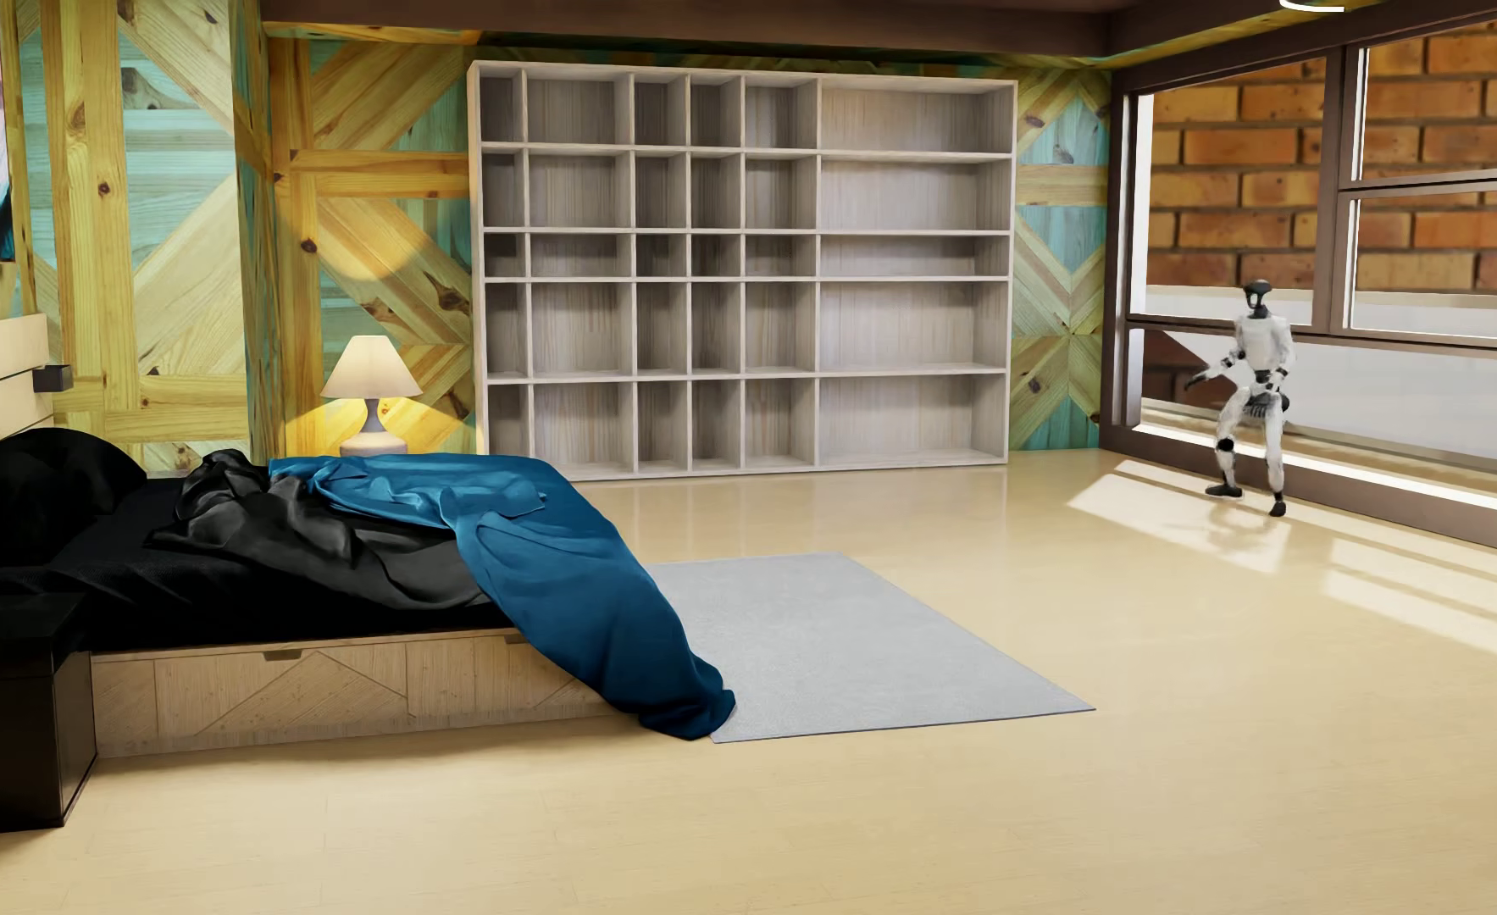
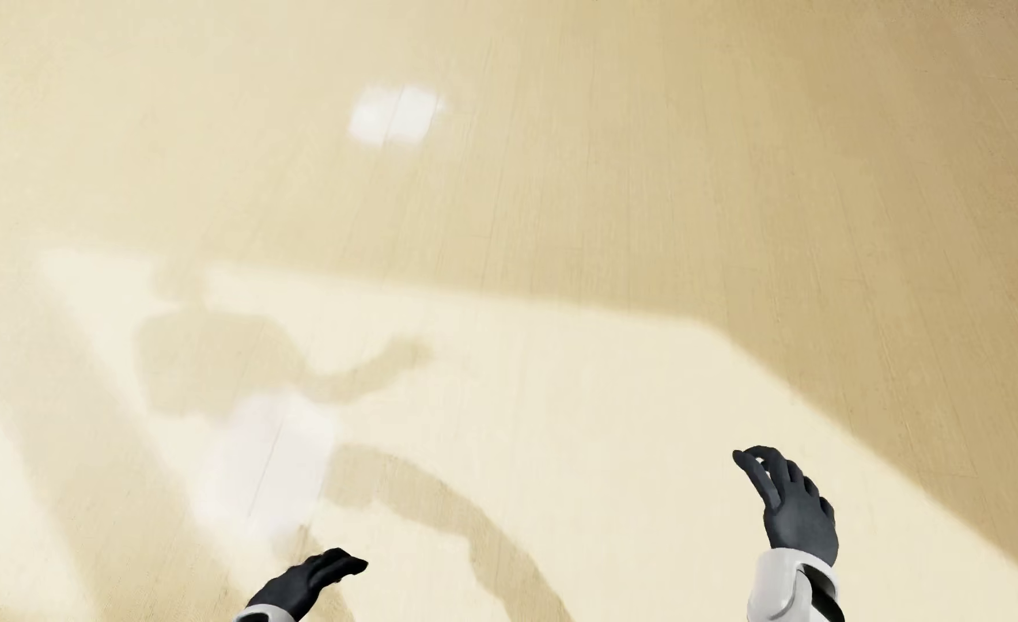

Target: Walk towards bed

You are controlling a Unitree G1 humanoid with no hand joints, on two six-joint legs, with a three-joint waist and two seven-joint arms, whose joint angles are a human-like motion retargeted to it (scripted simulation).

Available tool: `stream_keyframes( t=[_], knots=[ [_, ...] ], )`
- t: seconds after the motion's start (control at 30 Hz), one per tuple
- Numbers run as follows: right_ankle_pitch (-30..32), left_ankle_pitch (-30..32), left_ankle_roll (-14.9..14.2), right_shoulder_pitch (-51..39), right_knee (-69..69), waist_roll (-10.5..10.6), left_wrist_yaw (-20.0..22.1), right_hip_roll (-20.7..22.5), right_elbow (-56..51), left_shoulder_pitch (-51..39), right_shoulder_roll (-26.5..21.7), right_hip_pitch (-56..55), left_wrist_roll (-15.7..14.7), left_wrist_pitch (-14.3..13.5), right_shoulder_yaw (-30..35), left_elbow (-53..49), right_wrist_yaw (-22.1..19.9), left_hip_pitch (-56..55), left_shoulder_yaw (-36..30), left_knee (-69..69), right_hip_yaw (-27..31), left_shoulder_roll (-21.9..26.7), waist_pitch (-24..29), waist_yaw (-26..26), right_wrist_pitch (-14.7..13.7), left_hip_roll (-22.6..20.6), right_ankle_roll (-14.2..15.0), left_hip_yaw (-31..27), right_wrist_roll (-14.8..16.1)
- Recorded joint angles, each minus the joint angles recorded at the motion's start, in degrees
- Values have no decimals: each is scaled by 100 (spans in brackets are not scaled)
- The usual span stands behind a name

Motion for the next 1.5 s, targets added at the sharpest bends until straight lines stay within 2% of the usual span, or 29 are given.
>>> stream_keyframes(
  t=[0.03, 0.07, 0.1, 0.17, 0.23, 0.3, 0.37, 0.4, 0.43, 0.47, 0.5, 0.53, 0.57, 0.63, 0.7, 0.8, 0.83, 0.87, 0.9, 0.93, 1.0, 1.07, 1.13, 1.2, 1.27, 1.3, 1.37, 1.43, 1.5],
  knots=[
    [-239, -94, 243, 281, 719, -57, -96, 550, 276, -177, -122, -430, 91, -115, 136, -10, 145, -39, -138, -123, 1272, -26, 70, -76, 157, -590, 218, -450, 133],
    [-380, -110, 440, 494, 1382, -125, 28, 1067, 685, -299, -223, -790, 124, -136, 411, -47, 539, 88, -141, -369, 1823, -132, 136, -99, 333, -1089, 389, -772, 0],
    [-451, -49, 577, 616, 1904, -203, 258, 1374, 1190, -347, -231, -1100, -5, -172, 824, -162, 1173, 312, -61, -707, 1705, -286, 192, -115, 433, -1505, 233, -1029, -344],
    [-391, 228, 769, 794, 2362, -348, 466, 2073, 1959, -520, -43, -1849, -480, -610, 1504, -497, 2769, 851, -65, -1470, 1378, -451, 266, -247, 106, -2248, -31, -1629, -1149],
    [-137, 518, 985, 1129, 1994, -442, 472, 2881, 2028, -946, 401, -2815, -526, -1252, 1357, -902, 3701, 1505, -271, -2232, 1605, -391, 318, -413, -334, -2890, 176, -2365, -1324],
    [362, 720, 1151, 1409, 948, -477, 759, 3271, 1717, -1397, 771, -3547, -501, -1447, 1253, -1316, 3313, 2267, -352, -2863, 1869, -456, 376, -559, -487, -3247, 135, -3140, -1390],
    [657, 1164, 1293, 1456, -53, -387, 1130, 3534, 1607, -1590, 817, -3789, -727, -1278, 1642, -1499, 2513, 2981, -291, -3015, 2212, -636, 445, -709, -452, -3260, 203, -3763, -1864],
    [907, 1586, 1166, 1372, -25, -288, 1313, 3589, 1759, -1540, 817, -3752, -895, -1114, 1786, -1456, 2388, 3225, -236, -2799, 2229, -696, 481, -776, -343, -3180, -102, -3965, -2066],
    [1214, 2190, 630, 1218, 411, -158, 1481, 3667, 2032, -1424, 843, -3681, -1034, -885, 1800, -1296, 2444, 3299, -196, -2226, 2271, -692, 526, -837, -188, -3094, -551, -4180, -2174],
    [1239, 3000, -382, 990, 949, -26, 1591, 3691, 2350, -1295, 890, -3559, -1108, -577, 1678, -989, 2558, 3110, -200, -1208, 2232, -615, 580, -889, 21, -3052, -725, -4332, -2218],
    [1021, 3802, -938, 700, 1380, 88, 1568, 3699, 2605, -1209, 945, -3365, -1111, -200, 1456, -504, 2615, 2601, -280, 140, 2123, -470, 635, -950, 268, -2964, -833, -4207, -2240],
    [675, 4064, -962, 388, 1609, 193, 1342, 3751, 2677, -1184, 998, -3060, -1036, 191, 1183, 154, 2529, 1830, -458, 1457, 1994, -273, 677, -993, 488, -2621, -855, -3946, -2263],
    [327, 3668, -916, 105, 1615, 303, 920, 3897, 2508, -1191, 1051, -2641, -850, 526, 897, 912, 2240, 975, -727, 2451, 1881, -39, 700, -982, 593, -2237, -843, -3930, -2260],
    [-105, 2750, -313, -315, 1138, 472, 15, 4355, 1764, -997, 1145, -1592, -284, 910, 390, 2246, 1233, -625, -1282, 3031, 1897, 374, 692, -889, 197, -1479, -881, -3756, -1896],
    [-208, 2167, -109, -666, 460, 516, -394, 4805, 993, -406, 1112, -472, -191, 948, 334, 2765, 717, -1740, -1204, 1969, 2271, 622, 638, -755, -500, -994, -917, -3524, -1159],
    [23, 2046, -92, -1152, -474, 456, -43, 5011, -135, 877, 681, 1172, -838, 468, 963, 2278, 655, -2234, -198, -1682, 3167, 697, 503, -494, -917, -571, -947, -3230, -605],
    [209, 2053, -231, -1230, -651, 399, 193, 4925, -439, 1267, 546, 1686, -994, 404, 1164, 2056, 615, -2130, 142, -2879, 3429, 618, 452, -381, -964, -600, -990, -3408, -514],
    [401, 2114, -653, -1219, -659, 315, 394, 4757, -666, 1576, 429, 2124, -1074, 444, 1315, 1895, 564, -2042, 429, -3401, 3582, 492, 406, -259, -964, -653, -1070, -3638, -416],
    [692, 2407, -854, -1108, -406, 200, 530, 4532, -812, 1759, 312, 2430, -1094, 545, 1404, 1831, 527, -2033, 642, -3079, 3644, 325, 370, -147, -897, -762, -1105, -3765, -309],
    [1183, 2940, -959, -912, 258, 52, 625, 4293, -871, 1800, 221, 2501, -1062, 676, 1448, 1898, 520, -2097, 777, -2221, 3597, 158, 355, -61, -763, -924, -851, -3785, -219],
    [2342, 2580, -884, -413, 2538, -290, 637, 3567, -625, 1393, 264, 1717, -677, 1085, 1505, 2409, 592, -2022, 678, -793, 2841, -85, 396, -6, -332, -1017, 503, -3454, -286],
    [1869, 1860, -722, -82, 4300, -581, 282, 3244, 268, 568, 499, 126, 75, 1389, 1811, 2758, 914, -1324, 100, -555, 2159, -243, 438, -107, 235, -1010, 472, -2957, -875],
    [1293, 1542, -752, 31, 4255, -733, 572, 3160, 1636, -116, 613, -1352, 104, 893, 2363, 2205, 1701, -143, 80, -1117, 1595, -356, 402, -220, 541, -952, 303, -2263, -1427],
    [886, 1466, -818, 178, 2968, -793, 1287, 3012, 2844, -625, 478, -2421, -647, 135, 2695, 1396, 2798, 1121, 572, -1902, 1344, -426, 322, -351, 380, -1163, 138, -1578, -1610],
    [835, 1516, -921, 464, 1004, -787, 1916, 2911, 3344, -1263, 193, -3150, -1397, -108, 2576, 554, 3387, 2222, 856, -2722, 1488, -439, 239, -506, 137, -1562, -130, -1223, -1637],
    [845, 1625, -957, 664, 52, -750, 2182, 2891, 3416, -1518, 143, -3372, -1745, -159, 2214, 58, 3189, 2705, 902, -3060, 1625, -451, 205, -585, 245, -1761, -250, -1194, -1492],
    [779, 2196, -964, 1059, -610, -612, 2264, 2805, 3607, -1586, 379, -3460, -2143, -413, 959, -928, 1977, 3455, 878, -3140, 1576, -485, 152, -739, 1054, -1923, -393, -1432, -861],
    [1330, 3614, -840, 1299, 198, -349, 1858, 2862, 3608, -1174, 975, -3185, -1628, -415, -89, -1531, 955, 3480, 684, -1782, 1276, -333, 127, -836, 1872, -1544, -1022, -2025, -421],
    [1072, 4573, -429, 1097, 999, 28, 1462, 3309, 3464, -736, 1410, -2804, -583, -94, -226, -1528, 1274, 2296, 380, 881, 1123, -75, 225, -760, 1645, -1064, -1228, -2731, -458]
  ],
)
